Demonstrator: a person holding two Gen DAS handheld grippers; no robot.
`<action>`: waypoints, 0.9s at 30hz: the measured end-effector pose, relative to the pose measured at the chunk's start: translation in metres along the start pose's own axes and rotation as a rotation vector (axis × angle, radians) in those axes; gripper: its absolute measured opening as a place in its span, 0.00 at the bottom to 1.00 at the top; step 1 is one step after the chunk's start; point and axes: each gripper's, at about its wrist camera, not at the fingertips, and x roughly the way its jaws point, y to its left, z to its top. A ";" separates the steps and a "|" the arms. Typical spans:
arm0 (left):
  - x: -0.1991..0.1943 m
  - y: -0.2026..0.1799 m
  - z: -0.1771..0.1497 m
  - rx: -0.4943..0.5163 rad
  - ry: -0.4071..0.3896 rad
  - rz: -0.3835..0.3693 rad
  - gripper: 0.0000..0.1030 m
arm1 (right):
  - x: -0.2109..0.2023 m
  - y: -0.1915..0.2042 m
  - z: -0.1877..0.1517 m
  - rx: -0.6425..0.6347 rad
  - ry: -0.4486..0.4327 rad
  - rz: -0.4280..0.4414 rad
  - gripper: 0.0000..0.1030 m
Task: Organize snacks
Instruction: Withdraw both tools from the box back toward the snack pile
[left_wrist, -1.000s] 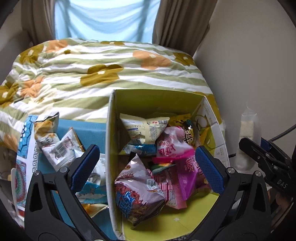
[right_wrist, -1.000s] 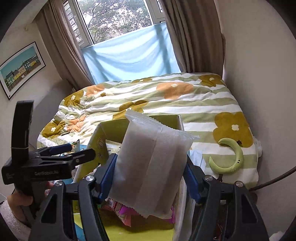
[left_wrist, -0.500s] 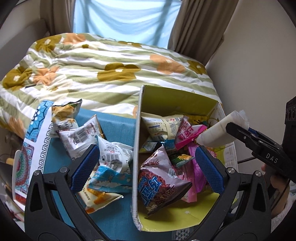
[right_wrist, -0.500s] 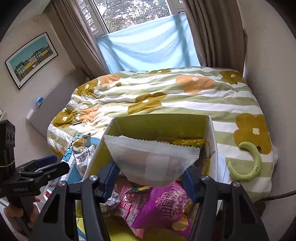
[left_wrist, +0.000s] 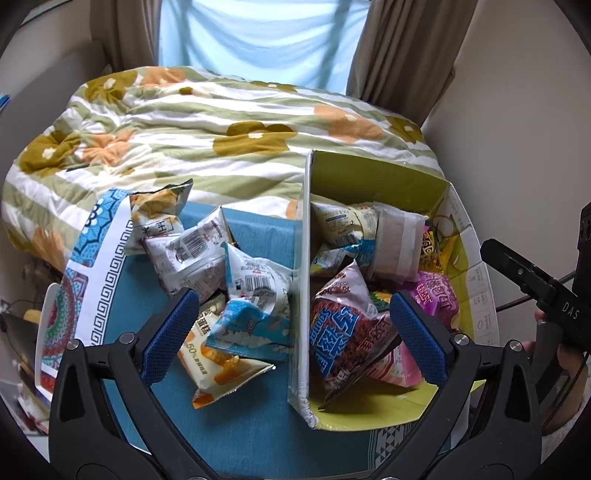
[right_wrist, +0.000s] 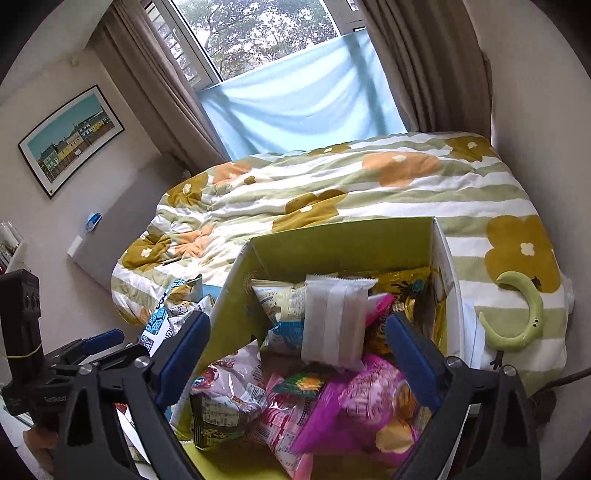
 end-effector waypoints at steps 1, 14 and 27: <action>-0.001 0.002 -0.004 -0.002 0.003 0.002 0.99 | -0.001 0.000 -0.004 -0.004 0.010 -0.011 0.92; -0.068 0.037 -0.035 -0.035 -0.088 0.113 0.99 | -0.032 0.023 -0.019 -0.085 0.019 -0.110 0.92; -0.092 0.122 -0.045 -0.127 -0.116 0.125 0.99 | -0.043 0.079 -0.033 -0.114 -0.018 -0.073 0.92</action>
